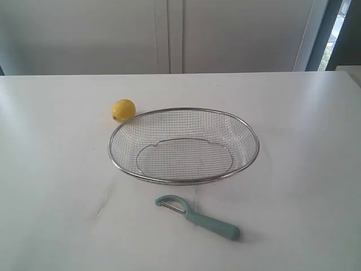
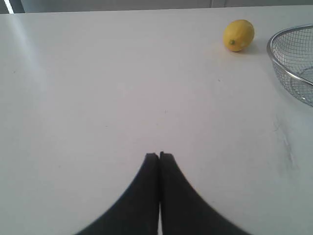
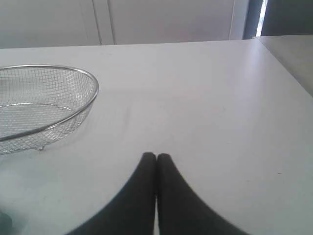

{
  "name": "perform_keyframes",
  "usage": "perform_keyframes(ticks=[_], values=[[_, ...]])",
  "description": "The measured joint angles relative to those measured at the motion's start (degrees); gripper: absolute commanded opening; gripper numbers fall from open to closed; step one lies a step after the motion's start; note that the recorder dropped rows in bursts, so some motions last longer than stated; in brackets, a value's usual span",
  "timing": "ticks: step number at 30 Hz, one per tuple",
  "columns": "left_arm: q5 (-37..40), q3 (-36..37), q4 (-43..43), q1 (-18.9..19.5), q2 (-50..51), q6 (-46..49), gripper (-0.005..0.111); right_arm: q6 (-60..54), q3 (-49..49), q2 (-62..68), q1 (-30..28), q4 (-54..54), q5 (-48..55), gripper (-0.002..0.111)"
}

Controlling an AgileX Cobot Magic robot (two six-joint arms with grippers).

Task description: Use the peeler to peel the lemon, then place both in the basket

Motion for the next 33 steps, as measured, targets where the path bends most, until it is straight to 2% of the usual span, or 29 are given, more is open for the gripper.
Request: perform_keyframes(ticks=[24,33], values=[[0.0,0.0,0.0,0.0,0.0,0.0,0.000,0.0,0.0,0.0,0.0,0.0,0.0,0.000],[0.0,0.0,0.0,0.0,0.0,0.0,0.000,0.0,0.0,0.0,0.0,0.0,-7.1,0.000]])
